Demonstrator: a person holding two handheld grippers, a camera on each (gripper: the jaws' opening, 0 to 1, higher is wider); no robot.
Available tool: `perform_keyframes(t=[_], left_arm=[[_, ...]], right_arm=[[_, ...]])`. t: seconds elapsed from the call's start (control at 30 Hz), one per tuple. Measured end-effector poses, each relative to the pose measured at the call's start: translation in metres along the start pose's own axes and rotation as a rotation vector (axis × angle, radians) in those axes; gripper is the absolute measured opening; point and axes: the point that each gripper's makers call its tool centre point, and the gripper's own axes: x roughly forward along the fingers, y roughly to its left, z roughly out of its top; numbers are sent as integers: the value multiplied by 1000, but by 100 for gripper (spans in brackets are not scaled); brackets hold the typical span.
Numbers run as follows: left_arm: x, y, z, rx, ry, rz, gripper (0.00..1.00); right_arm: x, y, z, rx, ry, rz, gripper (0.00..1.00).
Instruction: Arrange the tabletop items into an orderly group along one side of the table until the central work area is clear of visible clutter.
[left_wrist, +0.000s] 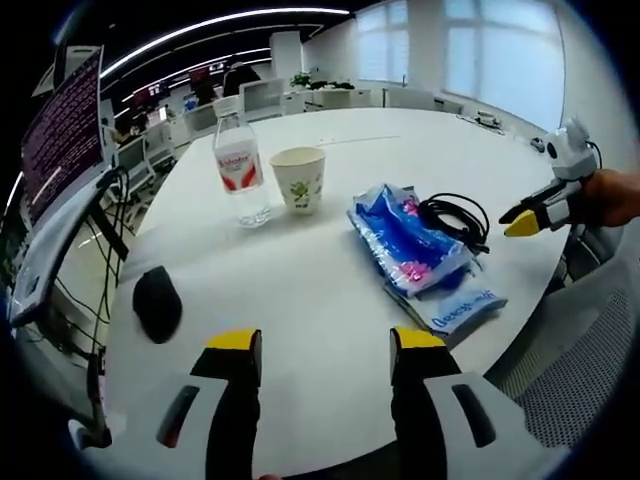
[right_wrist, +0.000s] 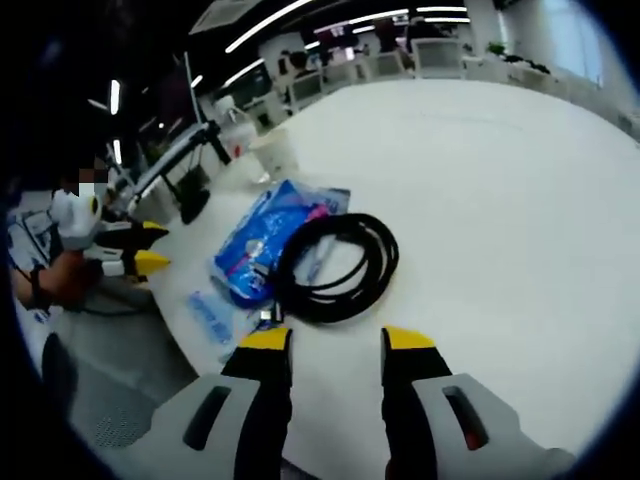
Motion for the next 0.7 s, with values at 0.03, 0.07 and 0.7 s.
perform_keyframes(t=[0.03, 0.07, 0.7], left_arm=[[0, 0, 1, -6, -4, 1, 52], [-1, -1, 3, -19, -10, 0, 52], [-7, -31, 37, -77, -71, -37, 54]], right_arm=[[-1, 0, 0, 1, -2, 0, 33], [-1, 0, -1, 0, -3, -1, 33], [-5, -4, -10, 72, -13, -27, 31]])
